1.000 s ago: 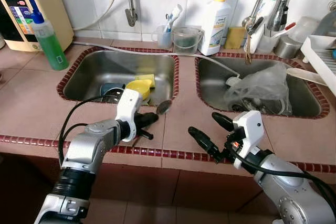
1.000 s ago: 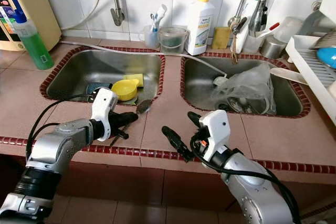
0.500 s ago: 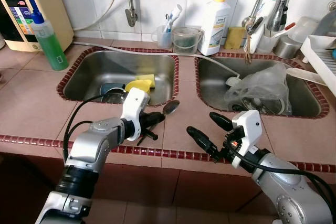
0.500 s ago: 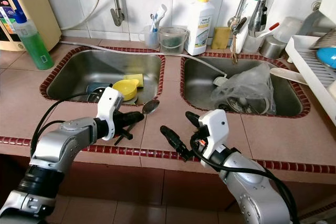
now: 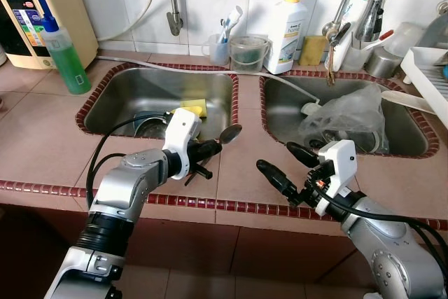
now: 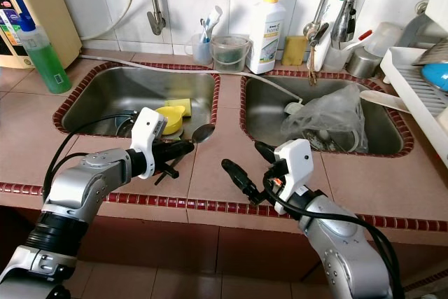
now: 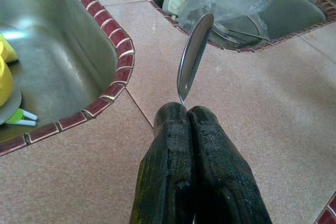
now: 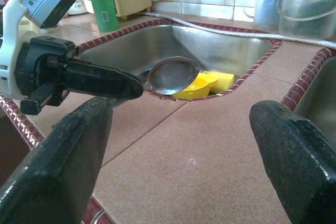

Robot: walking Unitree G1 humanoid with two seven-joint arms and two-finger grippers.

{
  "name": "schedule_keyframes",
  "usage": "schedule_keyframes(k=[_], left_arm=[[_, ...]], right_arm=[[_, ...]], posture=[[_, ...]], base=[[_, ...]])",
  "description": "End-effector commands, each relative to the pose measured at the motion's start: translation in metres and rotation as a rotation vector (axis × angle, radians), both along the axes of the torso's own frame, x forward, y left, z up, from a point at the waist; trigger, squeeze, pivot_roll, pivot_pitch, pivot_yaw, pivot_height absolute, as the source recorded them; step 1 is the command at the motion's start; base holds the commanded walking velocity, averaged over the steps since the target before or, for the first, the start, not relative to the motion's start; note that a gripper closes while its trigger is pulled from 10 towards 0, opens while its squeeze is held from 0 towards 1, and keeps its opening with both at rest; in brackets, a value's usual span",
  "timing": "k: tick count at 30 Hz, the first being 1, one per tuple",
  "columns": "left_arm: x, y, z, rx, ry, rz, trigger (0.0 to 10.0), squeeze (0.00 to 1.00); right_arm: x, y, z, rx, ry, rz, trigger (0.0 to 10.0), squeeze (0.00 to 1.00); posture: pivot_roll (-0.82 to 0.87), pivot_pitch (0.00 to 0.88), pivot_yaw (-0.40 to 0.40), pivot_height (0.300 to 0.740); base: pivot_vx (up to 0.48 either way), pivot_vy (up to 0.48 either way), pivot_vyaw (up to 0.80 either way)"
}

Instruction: Kitchen organization

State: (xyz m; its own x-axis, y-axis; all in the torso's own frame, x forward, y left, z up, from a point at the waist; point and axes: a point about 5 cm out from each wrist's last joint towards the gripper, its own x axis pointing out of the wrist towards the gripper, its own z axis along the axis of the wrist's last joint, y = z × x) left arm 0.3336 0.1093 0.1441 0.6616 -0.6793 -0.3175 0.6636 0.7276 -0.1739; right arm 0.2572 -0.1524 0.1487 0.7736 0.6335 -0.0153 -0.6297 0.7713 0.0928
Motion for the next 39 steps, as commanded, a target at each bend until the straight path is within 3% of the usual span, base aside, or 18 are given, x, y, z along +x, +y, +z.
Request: schedule_keyframes(k=[1,22,30,39], left_arm=[[0.002,0.001,0.008,-0.006,-0.035,-0.02,10.0,0.0],[-0.01,0.003,0.013,0.002,-0.086,-0.227,10.0,0.0],[-0.016,-0.005,0.02,-0.024,-0.116,-0.322,10.0,0.0],[-0.019,-0.008,0.028,-0.053,-0.146,-0.369,10.0,0.0]], right_arm=[[0.001,-0.002,0.004,0.008,-0.018,0.009,10.0,0.0],[0.015,-0.032,0.015,0.153,-0.01,0.078,10.0,0.0],[0.017,-0.037,0.015,0.204,0.008,0.12,10.0,0.0],[0.014,-0.033,0.011,0.191,0.047,0.206,10.0,0.0]], posture=[[-0.02,0.0,0.011,0.74],[-0.02,0.0,0.014,0.74],[-0.02,0.0,0.013,0.74],[-0.01,0.0,0.01,0.74]], base=[[0.0,0.0,0.0],[0.0,0.0,0.0],[0.0,0.0,0.0],[0.0,0.0,0.0]])
